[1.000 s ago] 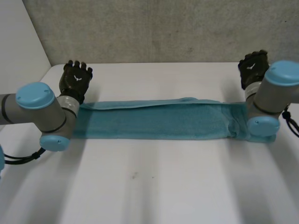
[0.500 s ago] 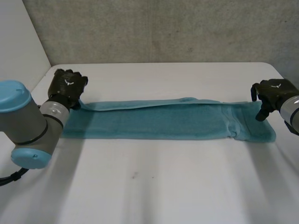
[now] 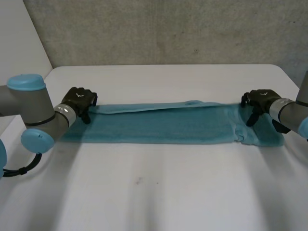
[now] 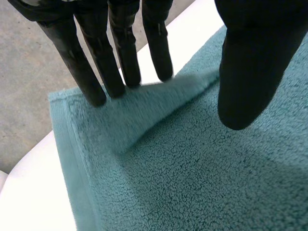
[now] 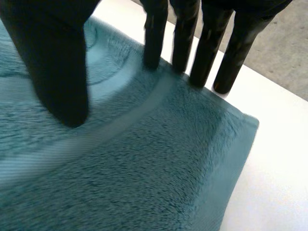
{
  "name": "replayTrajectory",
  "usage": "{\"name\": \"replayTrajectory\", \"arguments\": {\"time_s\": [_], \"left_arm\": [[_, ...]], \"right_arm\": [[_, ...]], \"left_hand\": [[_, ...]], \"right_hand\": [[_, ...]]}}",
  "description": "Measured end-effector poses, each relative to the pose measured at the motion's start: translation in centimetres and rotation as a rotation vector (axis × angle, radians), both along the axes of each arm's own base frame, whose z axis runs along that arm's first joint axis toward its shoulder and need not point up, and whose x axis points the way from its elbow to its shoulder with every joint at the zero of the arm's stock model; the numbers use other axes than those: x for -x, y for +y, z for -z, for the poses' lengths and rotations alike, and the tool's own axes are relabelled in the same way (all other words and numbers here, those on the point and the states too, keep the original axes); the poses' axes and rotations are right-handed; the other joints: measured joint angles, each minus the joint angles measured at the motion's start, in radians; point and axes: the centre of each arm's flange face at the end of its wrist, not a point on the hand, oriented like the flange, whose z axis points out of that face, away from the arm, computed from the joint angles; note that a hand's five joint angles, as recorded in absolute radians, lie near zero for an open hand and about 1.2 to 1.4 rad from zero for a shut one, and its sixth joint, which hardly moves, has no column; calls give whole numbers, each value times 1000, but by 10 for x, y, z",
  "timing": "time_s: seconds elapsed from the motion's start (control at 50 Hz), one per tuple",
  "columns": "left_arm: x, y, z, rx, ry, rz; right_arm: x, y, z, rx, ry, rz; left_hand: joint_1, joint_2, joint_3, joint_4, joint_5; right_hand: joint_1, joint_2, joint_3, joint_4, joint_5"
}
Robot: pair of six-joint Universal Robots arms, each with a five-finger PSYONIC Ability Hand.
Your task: Fold the laundry
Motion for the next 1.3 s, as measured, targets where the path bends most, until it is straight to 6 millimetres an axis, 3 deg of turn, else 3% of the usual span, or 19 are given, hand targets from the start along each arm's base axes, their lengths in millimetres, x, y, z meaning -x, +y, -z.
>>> {"name": "replayTrajectory", "arguments": {"time_s": [0.02,0.04,0.06,0.18,0.3,0.56,0.72,0.92,0.94,1.0,1.06,1.08,1.16,1.24,1.3], "left_arm": [[0,-2,2,2,-1,0],[1,-2,3,4,-2,0],[1,-4,4,6,-4,-1],[0,-6,2,29,-10,-17],[-3,-4,-11,71,-10,-42],[-15,42,-43,80,-7,-56],[-22,60,-52,67,-4,-63],[-23,63,-49,57,-6,-63],[-23,63,-49,57,-6,-63],[-23,62,-49,58,-6,-62],[-23,62,-49,59,-5,-62],[-23,62,-50,62,-5,-63],[-23,62,-52,67,-4,-65],[-25,62,-57,78,-2,-68],[-25,62,-58,80,-1,-70]], "right_arm": [[1,-5,0,10,3,10],[1,-6,-1,15,4,16],[2,-10,-2,26,6,31],[7,-15,-13,62,-1,94],[11,-8,-22,60,-10,124],[25,63,-34,-40,23,43],[41,76,-16,-25,42,65],[60,66,3,19,73,105],[63,64,5,20,83,110],[72,56,9,25,107,132],[82,50,9,34,126,164],[99,42,7,50,155,223],[115,36,4,69,187,280],[155,22,-8,120,317,382],[164,20,-11,128,351,399]], "left_hand": [[-86,-84,-70,-81,-81],[-86,-84,-70,-81,-81],[-359,-332,-330,-343,-332],[-383,-385,-376,-386,-374],[-383,-385,-376,-386,-374],[-383,-385,-376,-386,-374],[-383,-385,-376,-386,-374],[-383,-385,-376,-386,-374],[-383,-385,-376,-386,-374],[-383,-385,-376,-386,-374],[-383,-385,-376,-386,-374],[-383,-385,-376,-386,-375],[-383,-385,-376,-386,-374],[-383,-385,-376,-386,-374],[-383,-385,-376,-386,-374]], "right_hand": [[-179,-219,-215,-218,-212],[-208,-256,-253,-255,-248],[-249,-315,-315,-306,-301],[-253,-321,-325,-308,-309],[-253,-321,-325,-308,-309],[-253,-321,-325,-308,-309],[-228,-260,-257,-259,-262],[-5,-14,-18,-19,-44],[321,361,357,336,295],[497,626,622,626,577],[497,636,640,646,586],[497,636,642,651,587],[497,636,642,651,593],[497,636,642,651,598],[498,636,642,651,601]]}}
